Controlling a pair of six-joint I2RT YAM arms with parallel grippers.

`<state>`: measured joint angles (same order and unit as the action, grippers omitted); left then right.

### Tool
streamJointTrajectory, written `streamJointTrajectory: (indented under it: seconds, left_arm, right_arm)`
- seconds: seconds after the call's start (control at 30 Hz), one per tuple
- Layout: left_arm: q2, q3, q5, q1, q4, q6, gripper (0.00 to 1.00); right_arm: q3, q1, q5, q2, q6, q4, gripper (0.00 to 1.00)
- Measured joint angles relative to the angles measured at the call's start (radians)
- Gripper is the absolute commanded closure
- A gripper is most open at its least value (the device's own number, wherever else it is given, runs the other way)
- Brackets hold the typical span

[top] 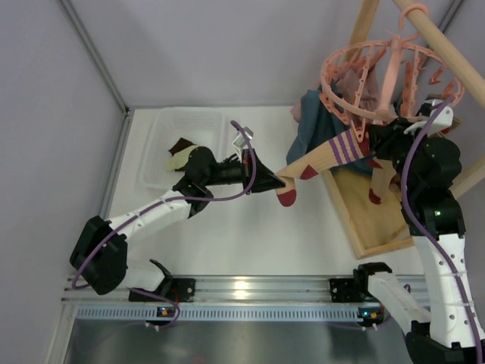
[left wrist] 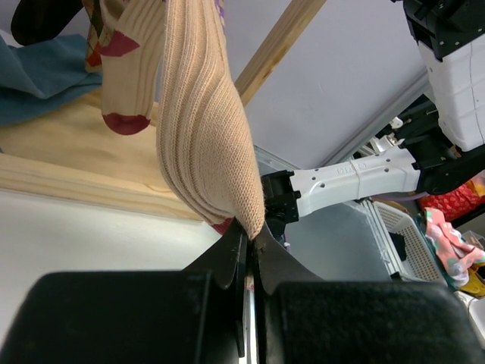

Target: Remove the socks clipped to the hanger

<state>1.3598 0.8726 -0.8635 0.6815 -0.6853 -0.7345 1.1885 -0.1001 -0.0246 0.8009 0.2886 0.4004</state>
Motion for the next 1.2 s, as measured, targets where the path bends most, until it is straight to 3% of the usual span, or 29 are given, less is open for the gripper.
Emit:
streamJointTrajectory:
  seconds: [0.2,0.47,0.6,0.77,1.2]
  left_arm:
    - [0.019,0.0,-0.004,0.0,-0.002,0.0,1.0]
    - [0.181,0.044,0.105,0.031,0.053,0.023,1.0]
    - [0.332,0.195,0.25,0.159,0.173,0.103,1.0]
    - [0.443,0.287,0.334,0.282,0.202,0.124,1.0]
    - [0.541,0.273,0.464,0.269,0.234,0.127,1.0]
  right_arm:
    - [-0.012,0.005,0.035,0.003,-0.008,-0.019,1.0]
    - [0.067,0.005,0.07,0.04,-0.015,0.038,1.0]
    - [0.124,0.005,0.089,0.066,-0.008,0.085,1.0]
    - [0.167,0.005,0.096,0.081,0.004,0.138,1.0]
    - [0.183,0.005,0.093,0.092,0.053,0.185,1.0]
